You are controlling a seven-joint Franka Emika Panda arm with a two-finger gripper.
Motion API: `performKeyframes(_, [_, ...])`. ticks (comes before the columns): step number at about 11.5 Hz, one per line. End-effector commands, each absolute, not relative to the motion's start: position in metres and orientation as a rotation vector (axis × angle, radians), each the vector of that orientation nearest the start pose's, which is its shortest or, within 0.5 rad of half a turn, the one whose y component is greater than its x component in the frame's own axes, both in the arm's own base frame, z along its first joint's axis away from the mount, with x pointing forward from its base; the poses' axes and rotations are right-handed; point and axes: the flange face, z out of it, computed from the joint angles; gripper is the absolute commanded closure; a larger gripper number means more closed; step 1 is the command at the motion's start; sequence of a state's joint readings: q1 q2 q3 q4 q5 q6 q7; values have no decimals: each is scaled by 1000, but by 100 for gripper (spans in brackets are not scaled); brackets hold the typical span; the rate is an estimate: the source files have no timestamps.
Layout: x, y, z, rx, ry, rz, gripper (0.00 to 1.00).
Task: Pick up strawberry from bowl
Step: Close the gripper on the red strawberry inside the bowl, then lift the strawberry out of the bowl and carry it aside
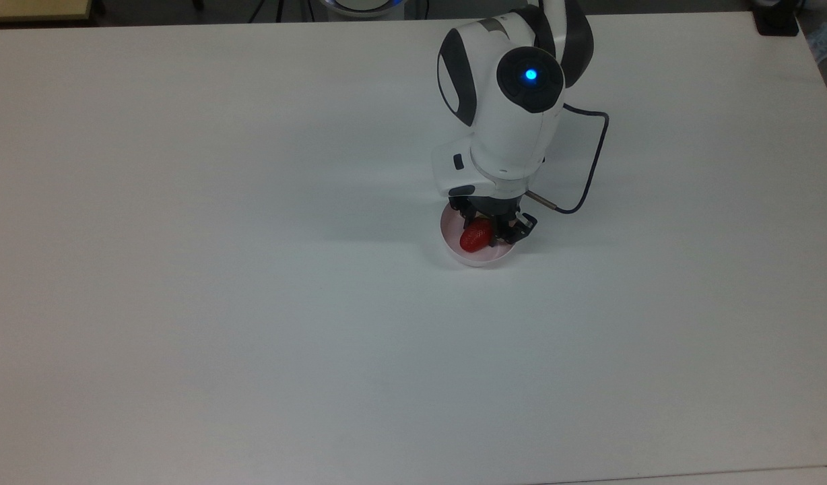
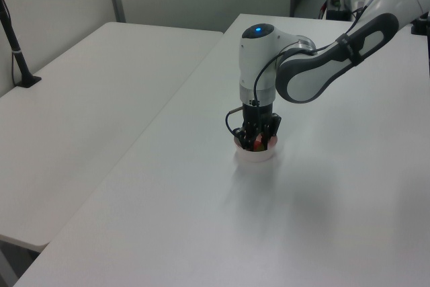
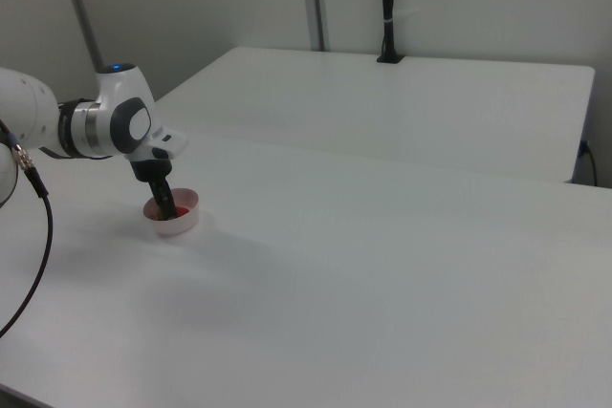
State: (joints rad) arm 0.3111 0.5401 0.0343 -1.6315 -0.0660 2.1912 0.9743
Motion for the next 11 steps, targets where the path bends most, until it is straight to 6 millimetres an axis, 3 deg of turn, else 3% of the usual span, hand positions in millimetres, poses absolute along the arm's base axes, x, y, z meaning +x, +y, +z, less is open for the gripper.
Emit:
performKeyframes(1, [645,224,339,-3014,862,-108,73])
performKeyframes(4, [637,220,367,-3083,681,-63,72])
performKeyframes(6, [631,213,390,-3154,423,-18,72])
performKeyframes(9, [643,158,397,-3202,46,21,72])
performKeyframes(11, [655,103,390,-3232,-104,29,72])
